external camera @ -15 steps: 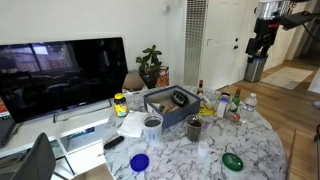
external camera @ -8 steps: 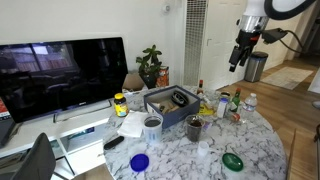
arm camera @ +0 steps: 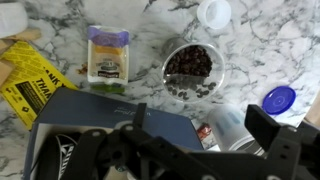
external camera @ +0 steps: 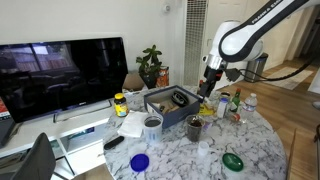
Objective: Use the measuring cup to place contents from the clear cup on the right and into the clear cup on the left
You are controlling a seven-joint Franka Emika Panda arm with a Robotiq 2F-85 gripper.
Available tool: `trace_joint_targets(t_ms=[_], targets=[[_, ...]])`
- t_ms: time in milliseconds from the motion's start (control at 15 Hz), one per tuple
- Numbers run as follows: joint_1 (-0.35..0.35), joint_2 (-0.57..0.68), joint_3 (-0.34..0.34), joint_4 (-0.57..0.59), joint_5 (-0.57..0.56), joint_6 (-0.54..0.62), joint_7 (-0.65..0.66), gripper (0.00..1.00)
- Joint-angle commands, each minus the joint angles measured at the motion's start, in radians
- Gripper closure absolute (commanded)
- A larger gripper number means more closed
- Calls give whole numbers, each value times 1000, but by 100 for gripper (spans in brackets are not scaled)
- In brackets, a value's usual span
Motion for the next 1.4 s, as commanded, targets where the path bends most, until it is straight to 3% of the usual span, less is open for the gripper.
trace_joint_targets(t_ms=[0, 467, 1000, 1067, 1200, 1333], targets=[[-24, 23, 27, 18, 6, -3, -5, 0], [-26, 36, 25, 40, 12, -1, -13, 0], [-146, 80, 1, 4, 301, -352, -566, 0], [-156, 108, -4, 5, 287, -389, -576, 0], [-166, 151, -1, -17, 308, -343, -575, 0], [-170, 125, 5, -11, 277, -355, -543, 0]])
